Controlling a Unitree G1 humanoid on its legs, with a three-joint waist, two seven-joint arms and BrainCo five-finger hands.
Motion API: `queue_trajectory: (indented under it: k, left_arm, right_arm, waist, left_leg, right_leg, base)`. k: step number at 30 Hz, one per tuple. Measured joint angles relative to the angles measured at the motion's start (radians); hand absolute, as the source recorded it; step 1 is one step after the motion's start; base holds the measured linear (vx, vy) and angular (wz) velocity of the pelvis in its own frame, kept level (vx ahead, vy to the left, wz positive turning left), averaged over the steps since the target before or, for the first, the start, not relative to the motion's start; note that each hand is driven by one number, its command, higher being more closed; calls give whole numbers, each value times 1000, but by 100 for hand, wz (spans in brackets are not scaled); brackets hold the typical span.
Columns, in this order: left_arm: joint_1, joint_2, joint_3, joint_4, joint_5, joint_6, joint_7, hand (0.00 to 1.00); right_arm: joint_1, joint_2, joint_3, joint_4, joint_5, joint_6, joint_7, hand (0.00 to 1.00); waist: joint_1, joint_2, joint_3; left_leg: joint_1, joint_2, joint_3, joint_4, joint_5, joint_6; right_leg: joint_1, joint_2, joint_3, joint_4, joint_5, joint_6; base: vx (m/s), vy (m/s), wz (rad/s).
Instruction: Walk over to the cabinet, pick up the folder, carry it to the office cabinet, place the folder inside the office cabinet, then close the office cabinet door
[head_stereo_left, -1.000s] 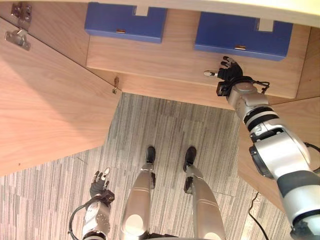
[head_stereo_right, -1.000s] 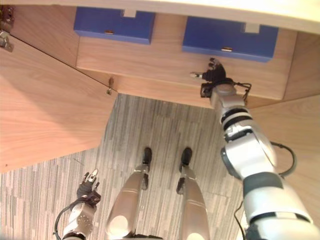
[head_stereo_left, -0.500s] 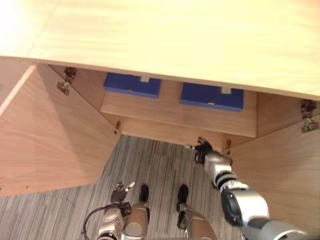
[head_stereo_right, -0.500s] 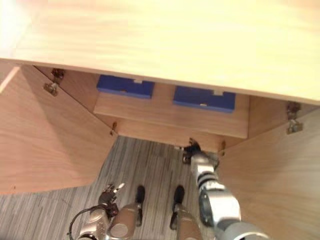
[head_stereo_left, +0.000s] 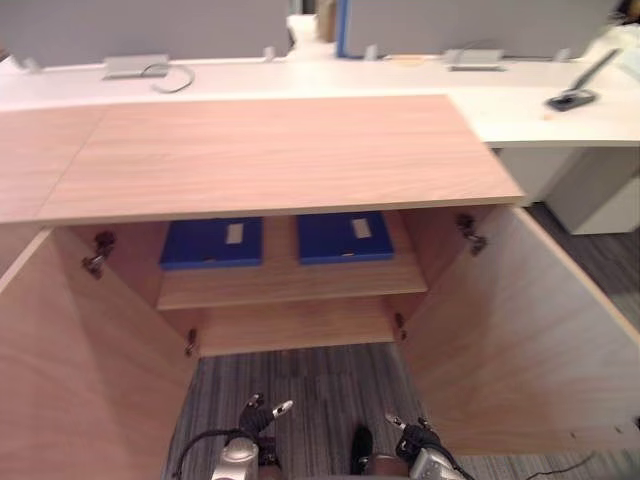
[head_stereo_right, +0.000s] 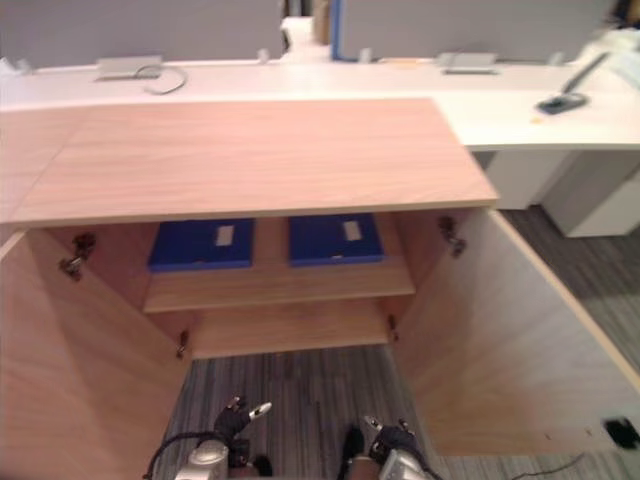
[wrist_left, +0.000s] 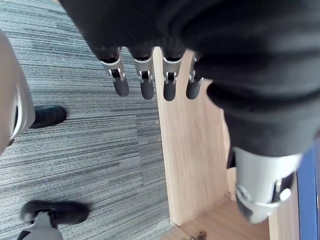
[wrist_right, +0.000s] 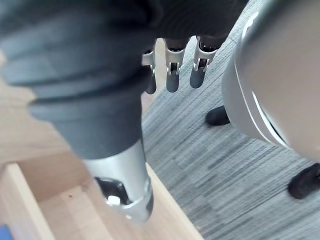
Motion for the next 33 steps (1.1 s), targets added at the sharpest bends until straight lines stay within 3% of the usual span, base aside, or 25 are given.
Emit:
queue_trajectory:
  k: [1, 2, 3, 4, 5, 7, 8, 11, 14, 18, 24, 33]
  left_arm:
    - [18, 0, 12, -2, -3, -5, 2, 0]
    - [26, 1, 20, -2, -7, -7, 2, 0]
    - [34, 4, 46, -3, -13, -11, 3, 0]
    - [32, 11, 68, 0, -18, -12, 4, 0]
    - [26, 6, 98, 24, -35, -10, 4, 0]
    - [24, 1, 111, 44, -50, -5, 4, 0]
    - [20, -2, 114, 65, -55, -4, 4, 0]
    - [15, 4, 98, 80, -75, -3, 6, 0]
    - [12, 26, 98, 80, -97, -3, 15, 0]
    - [24, 78, 100, 87, -113, -3, 24, 0]
    - [45, 92, 104, 109, -131, -3, 32, 0]
    - [51, 85, 78, 111, -116, -3, 30, 0]
  right_arm:
    - [23, 3, -34, 7, 24, -8, -1, 0]
    - [30, 3, -45, 11, 38, -10, -1, 0]
    - [38, 7, -64, 24, 57, -13, -1, 0]
    - [41, 11, -83, 36, 72, -15, -2, 0]
    - [48, 2, -112, 39, 95, -23, -2, 0]
    - [55, -13, -113, 46, 118, -25, -9, 0]
    - [60, -23, -119, 53, 131, -25, -10, 0]
    - [94, -48, -117, 102, 139, -23, -10, 0]
    - [89, -49, -113, 111, 168, -25, -8, 0]
    - [88, -55, -109, 126, 190, -34, -8, 0]
    - [90, -63, -108, 101, 247, -54, -27, 0]
    - [56, -154, -98, -372, 129, -109, -102, 0]
  waist:
    - [3, -12, -36]
    - [4, -18, -46]
    - [3, -41, -61]
    - [7, -59, -71]
    - [8, -45, -79]
    - [9, -33, -88]
    - [-4, -19, -97]
    - [-13, -25, -101]
    - [-17, -30, -84]
    - [-22, -28, -66]
    - [-21, -16, -46]
    - [-29, 31, -41]
  left_leg:
    - [9, 23, 24, -3, 6, -13]
    - [17, 28, 37, -8, 10, -22]
    - [33, 25, 79, -18, 17, -37]
    - [41, 19, 113, -24, 19, -55]
    - [35, 26, 135, -36, 8, -48]
    - [42, -23, 170, -67, 2, -20]
    - [37, -5, 194, -79, 15, -17]
    - [40, 18, 210, -73, 23, -14]
    - [41, 22, 240, -54, 18, -29]
    - [44, 47, 270, 28, -36, -41]
    - [73, 46, 286, 46, -84, -63]
    - [71, 38, 235, 38, -75, -66]
  right_leg:
    - [18, -74, -27, 127, -38, 18]
    - [31, -106, -32, 142, -39, 20]
    - [61, -172, -37, 136, -7, 8]
    - [69, -186, -34, 87, 7, 58]
    - [72, -145, -81, 6, -9, 50]
    - [108, -88, -88, -184, -6, 54]
    - [120, -45, -82, -278, 39, 86]
    - [202, 30, -54, -505, 163, 78]
    - [212, 41, -14, -572, 214, 72]
    - [213, 49, 42, -572, 229, 64]
    - [207, 64, 111, -572, 233, 63]
    - [192, 74, 131, -566, 241, 66]
  base:
    - [-30, -106, -38]
    - [6, -128, -72]
    - [8, -204, -94]
    - [-18, -253, -140]
    - [-34, -237, -133]
    - [-41, -87, -145]
    - [-36, -26, -107]
    - [-70, -104, -41]
    - [-100, -36, -42]
    - [-112, 0, -33]
    - [-88, 10, -45]
    - [73, 18, -7]
